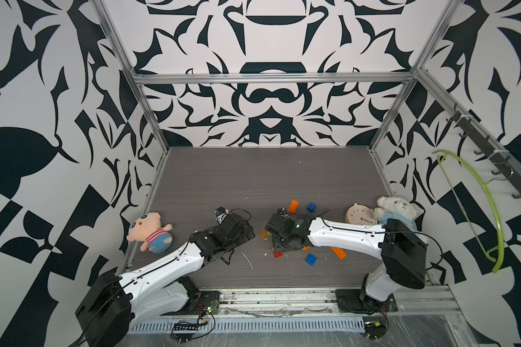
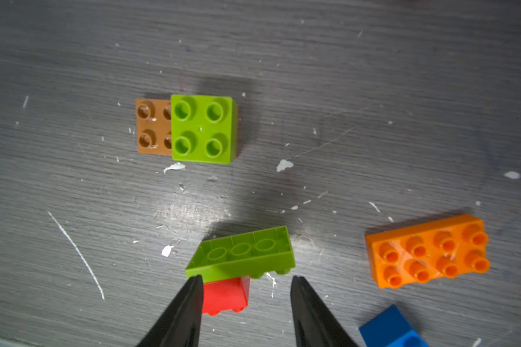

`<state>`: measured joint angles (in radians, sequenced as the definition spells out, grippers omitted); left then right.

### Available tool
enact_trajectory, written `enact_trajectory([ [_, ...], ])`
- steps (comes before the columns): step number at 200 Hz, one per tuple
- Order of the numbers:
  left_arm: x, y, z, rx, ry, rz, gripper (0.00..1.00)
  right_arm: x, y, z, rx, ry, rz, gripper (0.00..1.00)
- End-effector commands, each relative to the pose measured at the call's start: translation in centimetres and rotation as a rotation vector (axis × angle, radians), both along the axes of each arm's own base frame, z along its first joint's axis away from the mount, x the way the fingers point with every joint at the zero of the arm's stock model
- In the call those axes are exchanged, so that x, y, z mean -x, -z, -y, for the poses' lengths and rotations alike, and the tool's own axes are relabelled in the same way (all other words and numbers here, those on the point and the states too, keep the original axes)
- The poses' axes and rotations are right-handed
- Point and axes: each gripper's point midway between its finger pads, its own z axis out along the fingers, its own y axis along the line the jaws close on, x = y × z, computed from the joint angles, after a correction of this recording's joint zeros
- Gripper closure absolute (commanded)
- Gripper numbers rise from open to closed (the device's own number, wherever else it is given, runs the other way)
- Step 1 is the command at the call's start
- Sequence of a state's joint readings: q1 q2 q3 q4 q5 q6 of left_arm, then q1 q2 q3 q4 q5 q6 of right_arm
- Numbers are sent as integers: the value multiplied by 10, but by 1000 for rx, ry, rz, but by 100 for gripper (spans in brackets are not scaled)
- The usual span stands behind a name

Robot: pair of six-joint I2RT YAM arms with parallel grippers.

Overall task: Assemble the number 5 with lego
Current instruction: Assemble the lego brick with the lego brick, then adjust the lego brick at the center of the board.

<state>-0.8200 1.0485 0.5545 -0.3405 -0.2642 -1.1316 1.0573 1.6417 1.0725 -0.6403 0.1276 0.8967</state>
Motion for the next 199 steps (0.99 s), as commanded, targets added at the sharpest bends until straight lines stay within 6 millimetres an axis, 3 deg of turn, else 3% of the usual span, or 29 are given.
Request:
enact_trajectory([
  [1,-3,-7,12,25,48,15,1,-1,-8,-2,-15,-17,17,47],
  [47,21,-14,65,16,406,88,2,-9,-20,30,-60,82,67,47],
  [73,41,-3,89,-64,575,113,7,-18,-14,55,-98,135,43,48],
  [103,58,19,109,-130,689,70,14,-15,-11,51,-153,36,7,49],
  [133,65,29,120,-183,744,73,14,-17,-4,57,-85,-59,36,49],
  [149,67,34,124,-234,785,74,14,-23,-2,65,-58,-40,71,47],
  [176,65,41,129,-296,822,72,14,-26,-5,64,-103,-21,87,46],
  [199,63,44,130,-331,843,64,30,-26,-7,65,-111,-15,95,46],
])
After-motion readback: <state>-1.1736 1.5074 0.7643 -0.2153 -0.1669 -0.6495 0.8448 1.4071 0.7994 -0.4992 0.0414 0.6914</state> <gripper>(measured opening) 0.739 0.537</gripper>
